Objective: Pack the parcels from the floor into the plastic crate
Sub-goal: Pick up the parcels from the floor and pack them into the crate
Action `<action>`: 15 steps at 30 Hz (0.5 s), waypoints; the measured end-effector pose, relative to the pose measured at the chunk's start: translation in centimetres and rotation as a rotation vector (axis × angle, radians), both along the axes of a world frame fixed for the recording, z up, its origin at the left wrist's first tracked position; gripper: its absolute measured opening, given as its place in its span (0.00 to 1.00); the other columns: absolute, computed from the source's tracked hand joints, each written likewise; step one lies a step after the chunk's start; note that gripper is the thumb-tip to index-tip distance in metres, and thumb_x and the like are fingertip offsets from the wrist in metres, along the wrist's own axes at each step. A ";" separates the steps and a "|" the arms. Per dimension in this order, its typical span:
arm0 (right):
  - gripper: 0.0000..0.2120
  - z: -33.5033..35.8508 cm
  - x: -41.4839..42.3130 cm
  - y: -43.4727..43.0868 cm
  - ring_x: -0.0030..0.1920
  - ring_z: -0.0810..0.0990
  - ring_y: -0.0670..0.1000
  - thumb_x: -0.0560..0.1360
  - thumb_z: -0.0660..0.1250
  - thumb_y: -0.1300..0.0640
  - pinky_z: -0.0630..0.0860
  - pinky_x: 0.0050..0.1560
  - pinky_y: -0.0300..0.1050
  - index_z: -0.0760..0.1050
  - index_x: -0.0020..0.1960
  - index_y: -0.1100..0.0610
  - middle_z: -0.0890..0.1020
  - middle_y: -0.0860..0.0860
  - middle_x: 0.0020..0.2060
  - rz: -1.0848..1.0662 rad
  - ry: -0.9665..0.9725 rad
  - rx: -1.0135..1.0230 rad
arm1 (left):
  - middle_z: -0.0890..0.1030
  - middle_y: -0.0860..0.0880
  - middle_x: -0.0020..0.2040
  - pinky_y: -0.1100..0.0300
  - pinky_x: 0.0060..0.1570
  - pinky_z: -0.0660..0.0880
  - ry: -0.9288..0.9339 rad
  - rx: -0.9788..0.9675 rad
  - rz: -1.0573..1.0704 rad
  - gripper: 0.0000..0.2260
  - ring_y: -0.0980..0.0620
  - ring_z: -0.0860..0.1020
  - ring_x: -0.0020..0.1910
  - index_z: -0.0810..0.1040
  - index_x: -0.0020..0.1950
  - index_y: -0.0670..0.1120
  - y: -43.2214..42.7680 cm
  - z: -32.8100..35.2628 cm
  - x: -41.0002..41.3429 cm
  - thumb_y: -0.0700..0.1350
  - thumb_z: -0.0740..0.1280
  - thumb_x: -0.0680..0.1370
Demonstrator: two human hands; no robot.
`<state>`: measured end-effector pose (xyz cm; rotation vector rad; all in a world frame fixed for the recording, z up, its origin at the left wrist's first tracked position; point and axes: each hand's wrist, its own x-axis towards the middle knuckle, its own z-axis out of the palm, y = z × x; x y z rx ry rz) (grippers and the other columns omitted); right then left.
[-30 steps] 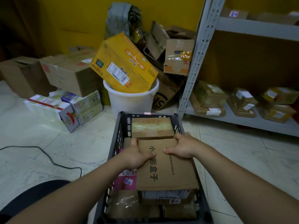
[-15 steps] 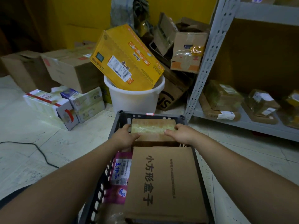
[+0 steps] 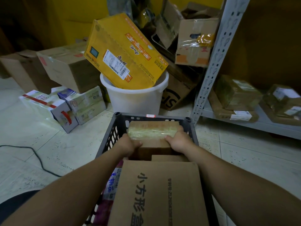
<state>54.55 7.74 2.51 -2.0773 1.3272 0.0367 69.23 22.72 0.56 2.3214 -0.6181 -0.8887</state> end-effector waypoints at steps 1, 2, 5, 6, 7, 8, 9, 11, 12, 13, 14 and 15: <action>0.35 0.2 0.0 0.0 0.64 0.73 0.59 0.77 0.65 0.46 0.71 0.59 0.50 0.51 0.77 0.55 0.70 0.57 0.67 -0.014 -0.020 -0.020 | 0.79 0.46 0.53 0.50 0.55 0.76 0.008 -0.023 0.029 0.23 0.47 0.78 0.52 0.70 0.63 0.44 0.1 0.3 0.0 0.54 0.69 0.73; 0.35 0.4 0.0 0.0 0.64 0.72 0.58 0.77 0.65 0.46 0.71 0.59 0.50 0.53 0.76 0.55 0.69 0.57 0.68 -0.017 -0.037 -0.033 | 0.78 0.46 0.55 0.48 0.57 0.75 0.012 -0.049 0.058 0.23 0.46 0.77 0.54 0.70 0.63 0.44 0.3 0.9 0.0 0.52 0.70 0.73; 0.35 1.9 0.2 0.0 0.63 0.73 0.58 0.76 0.66 0.45 0.72 0.60 0.50 0.55 0.76 0.56 0.69 0.57 0.68 0.009 -0.054 -0.062 | 0.78 0.46 0.59 0.49 0.59 0.74 -0.052 -0.093 0.089 0.24 0.45 0.76 0.57 0.70 0.64 0.44 0.8 3.2 -0.2 0.53 0.71 0.73; 0.35 2.6 0.3 0.0 0.64 0.73 0.58 0.76 0.66 0.45 0.72 0.60 0.50 0.55 0.76 0.56 0.69 0.57 0.68 0.022 -0.050 -0.067 | 0.78 0.46 0.59 0.50 0.59 0.74 -0.074 -0.106 0.090 0.24 0.44 0.76 0.57 0.71 0.65 0.44 1.0 4.2 -0.3 0.53 0.70 0.73; 0.35 3.6 0.5 0.1 0.64 0.73 0.58 0.76 0.66 0.44 0.72 0.60 0.49 0.56 0.76 0.56 0.70 0.57 0.68 0.037 -0.051 -0.075 | 0.78 0.46 0.59 0.52 0.59 0.74 -0.089 -0.133 0.088 0.24 0.44 0.77 0.57 0.71 0.65 0.44 1.3 5.1 -0.3 0.53 0.70 0.73; 0.35 4.6 0.6 0.0 0.64 0.73 0.58 0.76 0.66 0.44 0.72 0.61 0.49 0.57 0.76 0.56 0.71 0.56 0.68 0.045 -0.056 -0.081 | 0.78 0.46 0.59 0.51 0.59 0.74 -0.098 -0.157 0.090 0.24 0.44 0.77 0.57 0.71 0.65 0.44 1.4 6.0 -0.3 0.53 0.70 0.73; 0.35 5.7 0.6 0.2 0.65 0.72 0.58 0.76 0.66 0.43 0.72 0.61 0.49 0.58 0.76 0.56 0.71 0.56 0.68 0.052 -0.064 -0.088 | 0.78 0.46 0.60 0.50 0.60 0.74 -0.108 -0.182 0.094 0.24 0.44 0.77 0.57 0.71 0.66 0.45 1.8 7.0 -0.5 0.53 0.70 0.73; 0.34 7.7 0.9 0.7 0.65 0.72 0.58 0.76 0.66 0.43 0.71 0.60 0.50 0.58 0.75 0.55 0.71 0.56 0.68 0.065 -0.080 -0.094 | 0.77 0.46 0.61 0.48 0.60 0.74 -0.124 -0.251 0.125 0.24 0.44 0.76 0.58 0.69 0.67 0.47 2.9 8.8 -0.7 0.52 0.69 0.74; 0.34 8.6 1.1 1.1 0.65 0.72 0.58 0.76 0.66 0.43 0.71 0.60 0.50 0.58 0.75 0.55 0.71 0.56 0.68 0.071 -0.094 -0.094 | 0.77 0.46 0.62 0.48 0.60 0.73 -0.131 -0.287 0.145 0.24 0.44 0.76 0.59 0.69 0.68 0.47 3.6 9.7 -0.7 0.52 0.68 0.74; 0.35 9.5 1.4 1.6 0.65 0.72 0.58 0.75 0.66 0.43 0.72 0.61 0.50 0.58 0.75 0.55 0.71 0.56 0.68 0.083 -0.111 -0.100 | 0.76 0.45 0.62 0.48 0.60 0.73 -0.137 -0.320 0.166 0.23 0.44 0.76 0.59 0.68 0.68 0.47 4.2 10.5 -0.8 0.51 0.68 0.75; 0.35 10.4 1.6 2.3 0.65 0.72 0.59 0.75 0.67 0.43 0.73 0.61 0.51 0.58 0.76 0.55 0.70 0.56 0.68 0.092 -0.127 -0.109 | 0.76 0.45 0.62 0.48 0.60 0.73 -0.136 -0.346 0.191 0.22 0.44 0.76 0.59 0.68 0.68 0.47 5.1 11.3 -0.8 0.50 0.67 0.75; 0.36 11.3 1.9 3.0 0.65 0.72 0.59 0.75 0.67 0.43 0.73 0.61 0.52 0.57 0.76 0.54 0.70 0.56 0.69 0.103 -0.139 -0.121 | 0.76 0.45 0.61 0.48 0.59 0.74 -0.133 -0.365 0.213 0.22 0.44 0.76 0.58 0.68 0.67 0.47 6.0 12.0 -0.8 0.50 0.67 0.76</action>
